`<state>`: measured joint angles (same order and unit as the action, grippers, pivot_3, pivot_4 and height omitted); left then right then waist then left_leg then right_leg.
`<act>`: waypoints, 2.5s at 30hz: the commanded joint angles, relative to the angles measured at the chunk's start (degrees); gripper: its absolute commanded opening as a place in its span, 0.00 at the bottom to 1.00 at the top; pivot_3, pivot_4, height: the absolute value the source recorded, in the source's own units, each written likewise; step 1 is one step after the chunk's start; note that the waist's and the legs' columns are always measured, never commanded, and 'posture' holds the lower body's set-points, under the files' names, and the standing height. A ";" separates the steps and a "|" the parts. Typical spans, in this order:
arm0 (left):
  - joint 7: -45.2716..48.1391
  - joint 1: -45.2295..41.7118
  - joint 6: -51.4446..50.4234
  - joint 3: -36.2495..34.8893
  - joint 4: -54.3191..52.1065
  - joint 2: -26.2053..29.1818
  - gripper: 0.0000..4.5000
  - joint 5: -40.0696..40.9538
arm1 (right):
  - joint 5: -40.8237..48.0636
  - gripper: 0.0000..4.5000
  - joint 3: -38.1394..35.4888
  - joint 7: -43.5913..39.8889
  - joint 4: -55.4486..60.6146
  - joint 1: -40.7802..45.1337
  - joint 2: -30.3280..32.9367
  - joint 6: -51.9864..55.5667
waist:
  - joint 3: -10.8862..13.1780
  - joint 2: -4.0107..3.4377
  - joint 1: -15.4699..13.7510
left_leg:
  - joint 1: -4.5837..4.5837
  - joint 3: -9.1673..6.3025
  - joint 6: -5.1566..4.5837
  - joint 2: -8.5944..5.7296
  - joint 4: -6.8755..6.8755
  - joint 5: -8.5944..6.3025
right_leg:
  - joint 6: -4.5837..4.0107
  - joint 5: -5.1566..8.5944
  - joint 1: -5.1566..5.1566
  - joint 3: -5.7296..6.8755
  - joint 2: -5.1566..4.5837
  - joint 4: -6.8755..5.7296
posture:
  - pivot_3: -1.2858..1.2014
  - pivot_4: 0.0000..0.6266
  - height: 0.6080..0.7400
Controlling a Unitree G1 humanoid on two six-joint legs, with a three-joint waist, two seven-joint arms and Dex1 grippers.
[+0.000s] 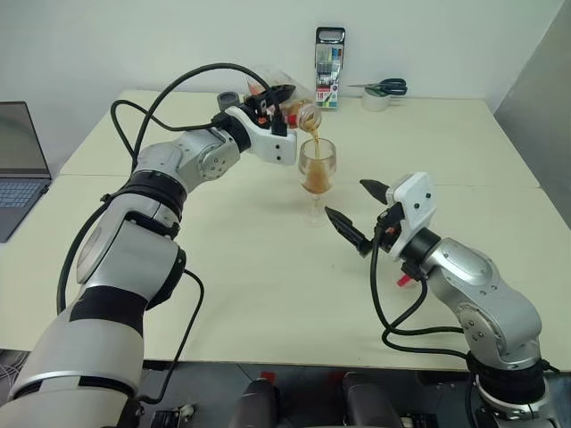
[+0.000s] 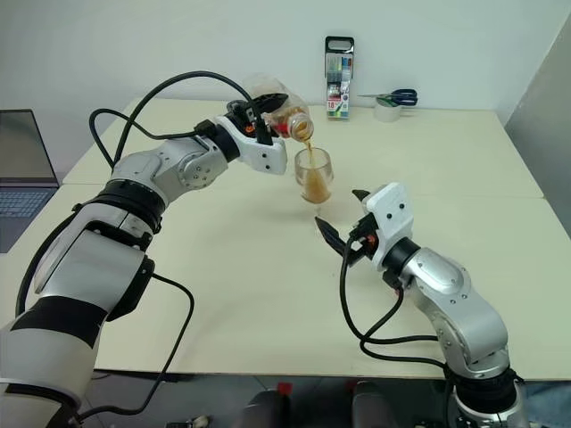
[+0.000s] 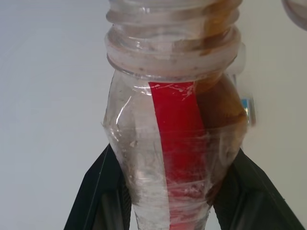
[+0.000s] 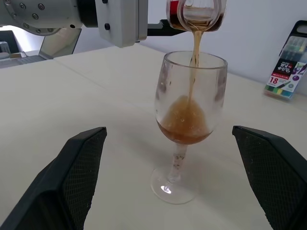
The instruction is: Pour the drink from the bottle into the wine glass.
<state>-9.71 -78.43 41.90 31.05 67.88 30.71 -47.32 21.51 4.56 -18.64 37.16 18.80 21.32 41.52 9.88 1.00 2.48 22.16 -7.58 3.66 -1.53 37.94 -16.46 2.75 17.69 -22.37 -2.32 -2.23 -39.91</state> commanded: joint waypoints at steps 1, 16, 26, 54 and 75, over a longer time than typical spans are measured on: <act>-1.80 -2.44 0.32 -0.58 -0.28 1.16 0.39 0.36 | -0.11 1.00 -0.13 0.12 2.52 -0.05 -0.29 -1.12 | 0.00 0.00 0.04 | 0.00 0.00 0.00 0.00 0.00 0.00 | 0.00 0.00 0.00 0.00 0.00 0.00 | 0.52 0.24 1.00; -2.09 -2.58 0.48 -0.35 -0.26 1.47 0.39 0.18 | -1.95 1.00 1.13 -0.32 1.88 -0.72 -0.23 -2.91 | 0.00 0.00 0.18 | 0.00 0.00 0.00 0.00 0.01 0.00 | 0.00 0.00 0.00 0.00 0.00 -0.02 | 0.52 0.24 1.00; -2.24 -2.66 0.65 -0.09 -0.23 1.29 0.39 -0.11 | -2.27 1.00 1.34 -0.60 2.08 -1.15 -0.56 -2.76 | 0.00 0.00 0.25 | 0.00 -0.01 0.00 0.00 0.01 0.00 | 0.00 0.00 0.00 0.00 0.00 -0.03 | 0.52 0.24 1.00; -0.86 -2.34 0.51 -1.43 0.47 0.64 0.39 1.38 | -2.12 1.00 1.34 -0.48 2.47 -1.26 -1.02 -2.24 | 0.00 0.00 0.40 | 0.00 -0.01 0.01 -0.01 0.02 0.00 | 0.00 0.00 0.00 0.00 0.00 -0.05 | 0.52 0.24 1.00; 13.96 3.40 -0.62 -9.47 -3.28 -2.92 0.39 16.32 | -4.39 1.00 1.00 0.16 1.17 0.37 -2.75 -6.63 | 0.00 0.00 0.66 | -0.02 -0.02 0.01 0.00 0.05 0.01 | 0.00 0.00 0.00 0.01 -0.01 -0.07 | 0.52 0.24 1.00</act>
<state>2.87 -74.58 41.49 23.97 67.25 27.90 -33.88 17.10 5.94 -18.62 37.07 18.07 18.90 36.56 9.87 1.00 3.14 22.15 -7.61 3.67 -1.53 38.00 -16.45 2.75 17.69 -22.37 -2.31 -2.24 -39.98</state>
